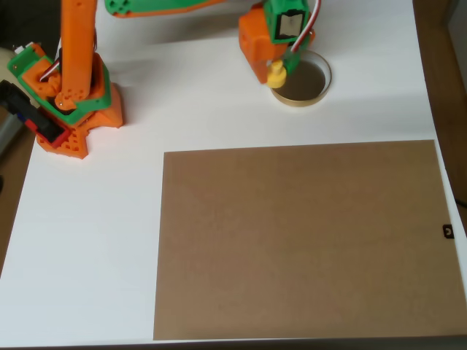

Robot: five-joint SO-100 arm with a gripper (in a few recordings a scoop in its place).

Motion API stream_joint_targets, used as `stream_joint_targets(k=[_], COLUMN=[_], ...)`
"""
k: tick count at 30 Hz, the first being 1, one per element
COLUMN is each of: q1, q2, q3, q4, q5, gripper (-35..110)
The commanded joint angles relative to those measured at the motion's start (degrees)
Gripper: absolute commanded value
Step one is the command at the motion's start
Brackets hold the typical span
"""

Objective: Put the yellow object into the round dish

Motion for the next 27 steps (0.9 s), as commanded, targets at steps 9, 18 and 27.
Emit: stream_joint_targets(k=[9,18,27], q1=[-2.1,-3.7,-4.9], q2=[-6.3,-11.7,-15.6], q3=[-16.8,-22.7,-28.1], q4=[1.6,2.7,6.4], q5=[3.6,5.3,6.5], gripper=[0,0,8])
